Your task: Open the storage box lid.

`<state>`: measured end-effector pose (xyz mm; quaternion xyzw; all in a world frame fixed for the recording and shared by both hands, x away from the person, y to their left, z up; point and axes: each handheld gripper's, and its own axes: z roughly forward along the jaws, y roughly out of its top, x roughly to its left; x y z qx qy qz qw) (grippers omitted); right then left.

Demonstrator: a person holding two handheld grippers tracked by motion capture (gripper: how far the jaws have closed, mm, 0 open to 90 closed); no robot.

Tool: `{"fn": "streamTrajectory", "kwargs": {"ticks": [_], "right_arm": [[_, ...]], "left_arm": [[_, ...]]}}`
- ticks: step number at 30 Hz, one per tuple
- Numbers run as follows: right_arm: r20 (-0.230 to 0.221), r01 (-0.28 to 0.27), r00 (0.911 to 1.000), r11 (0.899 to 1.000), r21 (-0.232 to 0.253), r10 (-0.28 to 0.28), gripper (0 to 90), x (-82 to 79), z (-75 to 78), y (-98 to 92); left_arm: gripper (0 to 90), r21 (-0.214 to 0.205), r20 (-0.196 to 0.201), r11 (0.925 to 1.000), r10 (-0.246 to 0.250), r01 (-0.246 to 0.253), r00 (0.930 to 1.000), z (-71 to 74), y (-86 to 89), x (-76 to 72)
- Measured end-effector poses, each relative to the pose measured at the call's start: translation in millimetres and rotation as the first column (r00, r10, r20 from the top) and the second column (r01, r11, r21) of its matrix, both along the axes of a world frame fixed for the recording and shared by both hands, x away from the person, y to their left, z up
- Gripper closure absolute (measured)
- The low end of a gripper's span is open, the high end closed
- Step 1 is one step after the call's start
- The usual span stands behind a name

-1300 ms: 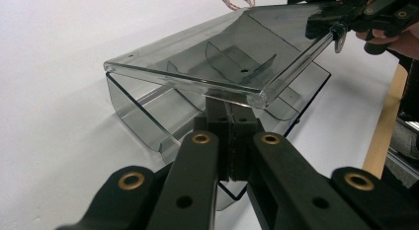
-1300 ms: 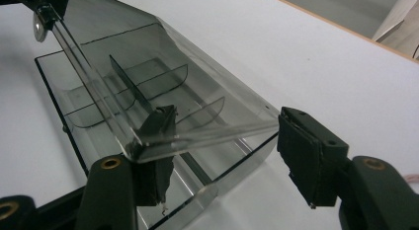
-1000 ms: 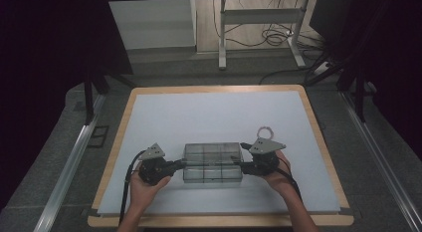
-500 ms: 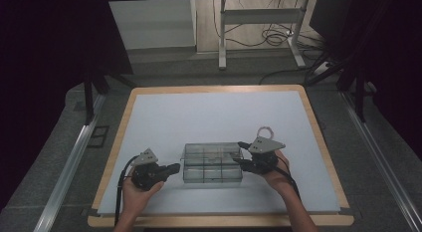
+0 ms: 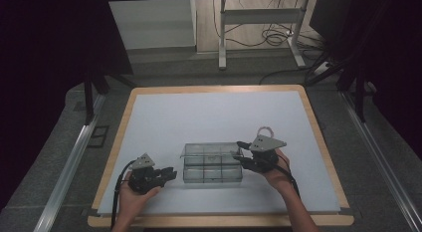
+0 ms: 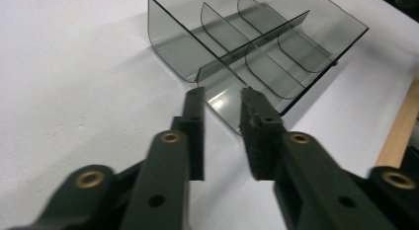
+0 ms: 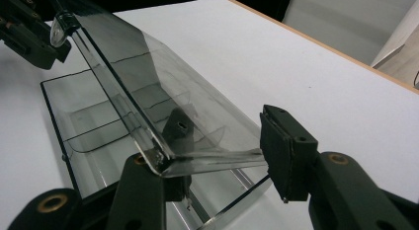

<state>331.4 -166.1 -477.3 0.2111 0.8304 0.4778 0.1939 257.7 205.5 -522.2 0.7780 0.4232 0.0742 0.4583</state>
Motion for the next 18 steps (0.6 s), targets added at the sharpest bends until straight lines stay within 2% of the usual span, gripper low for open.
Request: {"fn": "streamTrajectory", "kwargs": {"ticks": [3, 8, 11, 18], "right_arm": [[0.0, -0.001, 1.0, 1.0, 0.0, 0.001, 55.5, 0.5, 0.3, -0.1], [-0.005, -0.001, 1.0, 1.0, 0.015, 0.001, 56.7, 2.7, 1.0, -1.4], [-0.008, 0.0, 1.0, 1.0, 0.022, 0.001, 57.5, 4.4, 1.5, -2.2], [-0.007, 0.003, 1.0, 1.0, 0.027, -0.002, 59.8, 7.1, 3.5, -2.7]], "left_arm": [[57.8, 0.037, 0.004, 0.9992, 0.012, -0.012, 0.9999, -1.5, -1.9, 0.2], [49.0, 0.036, 0.009, 0.9992, 0.018, -0.018, 0.9998, -1.2, -1.5, -0.2], [46.0, 0.037, 0.008, 0.999, 0.025, -0.025, 0.9997, -0.5, -0.3, -0.3], [45.1, 0.039, 0.002, 0.9988, 0.031, -0.031, 0.9995, -1.4, 1.4, 0.4]]}}
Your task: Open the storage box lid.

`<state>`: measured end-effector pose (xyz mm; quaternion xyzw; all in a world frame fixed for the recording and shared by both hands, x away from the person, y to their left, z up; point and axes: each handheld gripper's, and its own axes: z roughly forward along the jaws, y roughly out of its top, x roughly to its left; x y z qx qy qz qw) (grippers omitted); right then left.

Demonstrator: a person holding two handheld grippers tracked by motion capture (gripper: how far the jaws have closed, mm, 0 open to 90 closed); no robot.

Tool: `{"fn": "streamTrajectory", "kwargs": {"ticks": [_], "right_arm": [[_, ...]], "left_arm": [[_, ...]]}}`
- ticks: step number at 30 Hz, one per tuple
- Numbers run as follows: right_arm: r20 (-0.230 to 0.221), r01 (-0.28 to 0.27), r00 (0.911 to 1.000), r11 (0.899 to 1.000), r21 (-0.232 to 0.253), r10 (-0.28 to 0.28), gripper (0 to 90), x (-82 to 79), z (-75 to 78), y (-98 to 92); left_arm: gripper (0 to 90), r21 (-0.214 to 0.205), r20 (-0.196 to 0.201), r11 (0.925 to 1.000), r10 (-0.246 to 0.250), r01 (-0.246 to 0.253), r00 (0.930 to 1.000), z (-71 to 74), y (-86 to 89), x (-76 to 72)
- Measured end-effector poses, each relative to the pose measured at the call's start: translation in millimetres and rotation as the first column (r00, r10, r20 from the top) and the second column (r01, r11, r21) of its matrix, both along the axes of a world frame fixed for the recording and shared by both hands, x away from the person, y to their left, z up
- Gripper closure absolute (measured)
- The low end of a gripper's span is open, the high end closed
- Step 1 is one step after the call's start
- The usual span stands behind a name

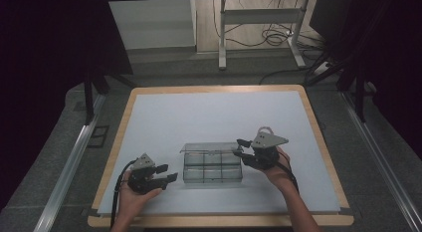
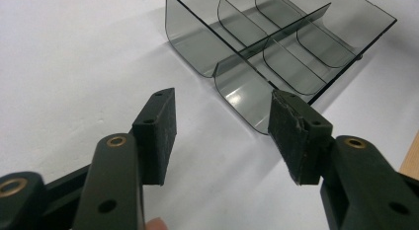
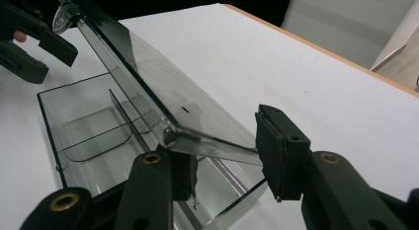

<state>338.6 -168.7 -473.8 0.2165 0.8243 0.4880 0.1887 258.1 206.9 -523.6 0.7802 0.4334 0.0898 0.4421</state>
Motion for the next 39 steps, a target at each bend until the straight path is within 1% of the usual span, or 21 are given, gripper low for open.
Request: {"fn": "streamTrajectory", "kwargs": {"ticks": [2, 4, 8, 16, 22, 39], "right_arm": [[0.0, 0.003, 1.0, 1.0, 0.001, -0.003, 60.7, 0.9, 1.1, -0.2], [-0.001, 0.006, 1.0, 1.0, 0.003, -0.006, 61.5, 2.1, 2.1, -0.6], [0.002, 0.008, 1.0, 1.0, 0.01, -0.008, 62.9, 3.6, 3.8, -1.2], [0.004, 0.01, 0.9999, 0.999, 0.032, -0.01, 65.6, 5.8, 9.1, -2.9], [0.016, 0.008, 0.9998, 0.999, 0.039, -0.009, 67.1, 6.3, 11.4, -4.0], [0.024, 0.018, 0.9995, 0.999, 0.041, -0.019, 70.0, 11.6, 15.3, -3.8]], "left_arm": [[44.9, 0.006, -0.008, 0.9999, 0.009, -0.009, 0.9999, -1.0, 1.1, 0.6], [44.8, 0.004, -0.018, 0.9998, 0.02, -0.02, 0.9996, -2.2, 2.8, 1.1], [44.7, 0.002, -0.018, 0.9996, 0.029, -0.029, 0.9994, -2.0, 6.5, 1.0], [44.6, 0.002, -0.02, 0.9995, 0.03, -0.03, 0.9993, -2.5, 7.9, 1.2], [44.5, 0.004, -0.024, 0.9996, 0.029, -0.029, 0.9993, -4.0, 7.5, 1.7], [44.1, 0.004, -0.028, 0.9995, 0.033, -0.033, 0.9991, -4.8, 9.6, 2.0]]}}
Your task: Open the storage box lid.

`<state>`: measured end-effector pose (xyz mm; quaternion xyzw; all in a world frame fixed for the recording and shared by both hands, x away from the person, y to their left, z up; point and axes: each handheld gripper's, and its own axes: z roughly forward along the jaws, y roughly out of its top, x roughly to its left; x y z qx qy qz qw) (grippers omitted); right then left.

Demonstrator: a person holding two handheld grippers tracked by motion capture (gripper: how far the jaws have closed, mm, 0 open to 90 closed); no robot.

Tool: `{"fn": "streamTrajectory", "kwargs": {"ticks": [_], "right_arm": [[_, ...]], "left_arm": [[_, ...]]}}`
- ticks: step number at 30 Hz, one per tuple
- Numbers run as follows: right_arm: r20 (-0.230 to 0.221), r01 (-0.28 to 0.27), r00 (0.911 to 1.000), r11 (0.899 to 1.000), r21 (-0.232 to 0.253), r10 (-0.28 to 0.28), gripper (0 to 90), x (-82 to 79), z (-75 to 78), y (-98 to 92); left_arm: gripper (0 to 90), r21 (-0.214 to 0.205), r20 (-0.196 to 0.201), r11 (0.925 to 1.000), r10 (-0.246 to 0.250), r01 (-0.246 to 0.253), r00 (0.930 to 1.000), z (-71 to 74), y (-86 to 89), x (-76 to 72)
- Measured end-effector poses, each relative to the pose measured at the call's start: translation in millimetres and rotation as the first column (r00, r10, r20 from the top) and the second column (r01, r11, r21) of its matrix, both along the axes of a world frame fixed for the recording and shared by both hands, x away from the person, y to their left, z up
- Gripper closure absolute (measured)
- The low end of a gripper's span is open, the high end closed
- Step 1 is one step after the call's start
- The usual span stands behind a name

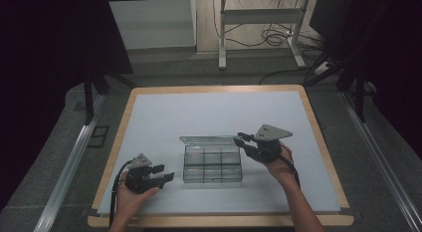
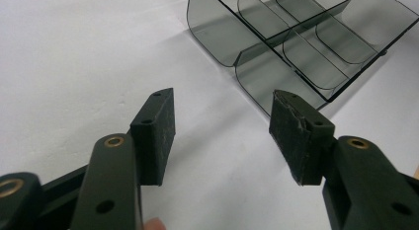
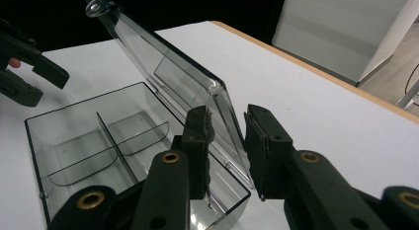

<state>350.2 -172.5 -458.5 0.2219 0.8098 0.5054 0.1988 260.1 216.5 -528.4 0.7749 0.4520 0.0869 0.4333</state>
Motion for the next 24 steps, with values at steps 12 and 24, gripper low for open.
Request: {"fn": "streamTrajectory", "kwargs": {"ticks": [12, 24], "right_arm": [[-0.01, 0.007, 0.9999, 1.0, 0.011, -0.007, 71.8, 5.6, 1.6, -0.6], [-0.02, 0.02, 0.9996, 0.999, 0.028, -0.019, 73.8, 12.6, 3.1, -0.7]], "left_arm": [[43.3, -0.001, 0.003, 1.0, -0.001, 0.001, 1.0, 0.8, 1.3, -0.3], [43.0, -0.007, 0.029, 1.0, -0.002, 0.002, 0.9996, 2.8, 2.6, -2.1]]}}
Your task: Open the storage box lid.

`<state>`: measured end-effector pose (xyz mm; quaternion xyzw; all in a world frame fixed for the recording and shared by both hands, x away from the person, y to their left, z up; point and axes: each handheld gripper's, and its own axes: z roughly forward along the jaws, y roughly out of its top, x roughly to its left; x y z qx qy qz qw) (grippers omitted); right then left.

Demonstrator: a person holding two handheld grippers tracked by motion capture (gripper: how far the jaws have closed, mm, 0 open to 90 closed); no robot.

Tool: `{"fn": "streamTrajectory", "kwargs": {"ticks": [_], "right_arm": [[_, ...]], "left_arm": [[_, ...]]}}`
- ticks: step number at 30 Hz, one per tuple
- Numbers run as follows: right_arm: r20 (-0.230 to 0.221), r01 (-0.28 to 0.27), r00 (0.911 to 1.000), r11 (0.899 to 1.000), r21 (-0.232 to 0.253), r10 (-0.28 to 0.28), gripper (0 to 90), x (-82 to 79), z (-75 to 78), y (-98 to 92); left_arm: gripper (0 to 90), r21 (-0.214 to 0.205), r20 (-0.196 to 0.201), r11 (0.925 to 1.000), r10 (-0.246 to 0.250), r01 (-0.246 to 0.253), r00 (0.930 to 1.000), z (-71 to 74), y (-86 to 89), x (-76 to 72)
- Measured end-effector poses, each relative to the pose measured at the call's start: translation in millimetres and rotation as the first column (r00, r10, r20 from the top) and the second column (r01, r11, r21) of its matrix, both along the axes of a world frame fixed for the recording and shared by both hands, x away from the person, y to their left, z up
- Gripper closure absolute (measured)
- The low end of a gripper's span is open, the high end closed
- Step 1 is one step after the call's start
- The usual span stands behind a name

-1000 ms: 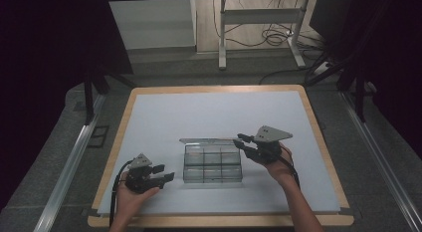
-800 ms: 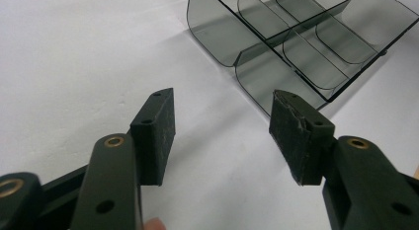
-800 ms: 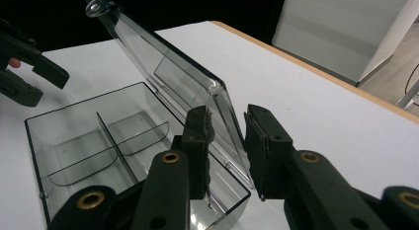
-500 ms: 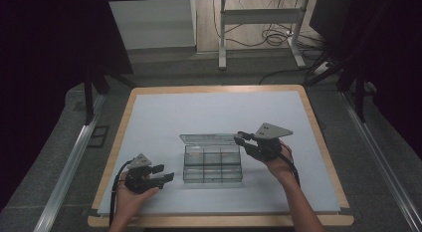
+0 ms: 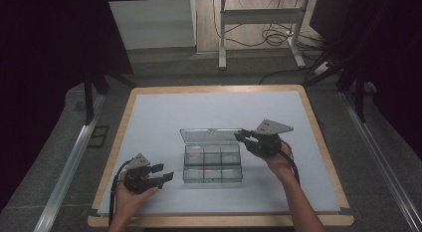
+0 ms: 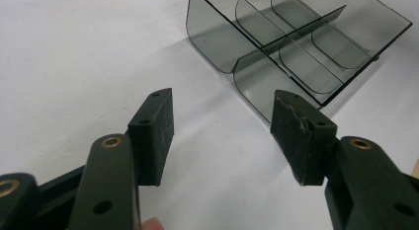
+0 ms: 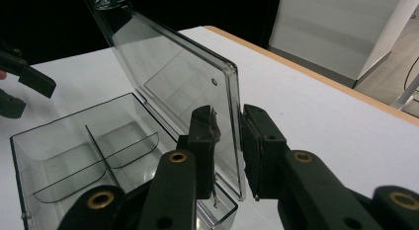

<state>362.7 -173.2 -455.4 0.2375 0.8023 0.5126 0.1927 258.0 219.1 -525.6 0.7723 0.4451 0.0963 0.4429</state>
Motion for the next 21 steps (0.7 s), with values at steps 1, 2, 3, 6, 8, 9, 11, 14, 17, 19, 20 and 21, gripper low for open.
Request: {"fn": "streamTrajectory", "kwargs": {"ticks": [1, 2, 3, 6, 8, 9, 11, 14, 17, 19, 20, 21], "right_arm": [[0.0, 0.0, 1.0, 1.0, 0.001, 0.0, 74.0, 0.6, 0.1, -0.1], [-0.004, 0.001, 1.0, 1.0, 0.007, -0.001, 74.3, 1.9, 0.0, -0.6], [-0.004, 0.001, 1.0, 1.0, 0.007, -0.001, 74.3, 1.9, 0.0, -0.6], [-0.008, 0.0, 1.0, 1.0, 0.013, 0.0, 74.7, 4.1, 0.0, -1.3], [-0.009, 0.001, 1.0, 1.0, 0.016, -0.001, 75.1, 5.8, 0.3, -1.1], [-0.009, 0.001, 1.0, 1.0, 0.016, -0.001, 75.1, 5.8, 0.3, -1.1], [-0.013, -0.001, 0.9999, 1.0, 0.016, 0.001, 75.3, 7.1, 0.5, -1.5], [-0.016, 0.002, 0.9999, 1.0, 0.015, -0.002, 75.8, 8.9, 0.7, -1.5], [-0.017, 0.006, 0.9998, 1.0, 0.015, -0.005, 76.1, 10.2, 0.8, -1.5], [-0.016, 0.006, 0.9999, 1.0, 0.015, -0.006, 76.4, 11.4, 0.9, -1.5], [-0.021, 0.009, 0.9997, 1.0, 0.016, -0.009, 76.5, 11.6, 1.0, -1.4], [-0.02, 0.01, 0.9997, 1.0, 0.015, -0.01, 76.7, 12.3, 1.1, -1.4]], "left_arm": [[43.0, -0.001, -0.001, 1.0, 0.0, 0.0, 1.0, 0.0, 0.2, 0.0], [42.9, -0.001, -0.002, 1.0, 0.001, -0.001, 1.0, -0.1, 0.4, 0.1], [42.9, 0.0, -0.003, 1.0, 0.001, -0.001, 1.0, -0.3, 0.5, 0.2], [42.8, -0.002, -0.003, 1.0, 0.001, -0.001, 1.0, -0.1, 0.5, 0.2], [42.7, -0.001, -0.004, 1.0, 0.001, -0.001, 1.0, -0.2, 0.4, 0.2], [42.7, -0.001, -0.004, 1.0, 0.0, 0.0, 1.0, -0.3, 0.3, 0.2], [42.6, -0.002, -0.005, 1.0, 0.0, 0.0, 1.0, -0.6, -0.3, 0.3], [42.5, -0.001, -0.005, 1.0, -0.003, 0.003, 1.0, -0.9, -0.8, 0.5], [42.5, 0.0, -0.006, 1.0, -0.004, 0.004, 1.0, -1.1, -0.9, 0.6], [42.5, -0.001, -0.005, 1.0, -0.004, 0.004, 1.0, -1.1, -0.8, 0.6], [42.4, -0.001, -0.005, 1.0, -0.003, 0.003, 1.0, -1.1, -0.7, 0.6], [42.4, -0.001, -0.005, 1.0, -0.003, 0.003, 1.0, -0.9, -0.5, 0.5]]}}
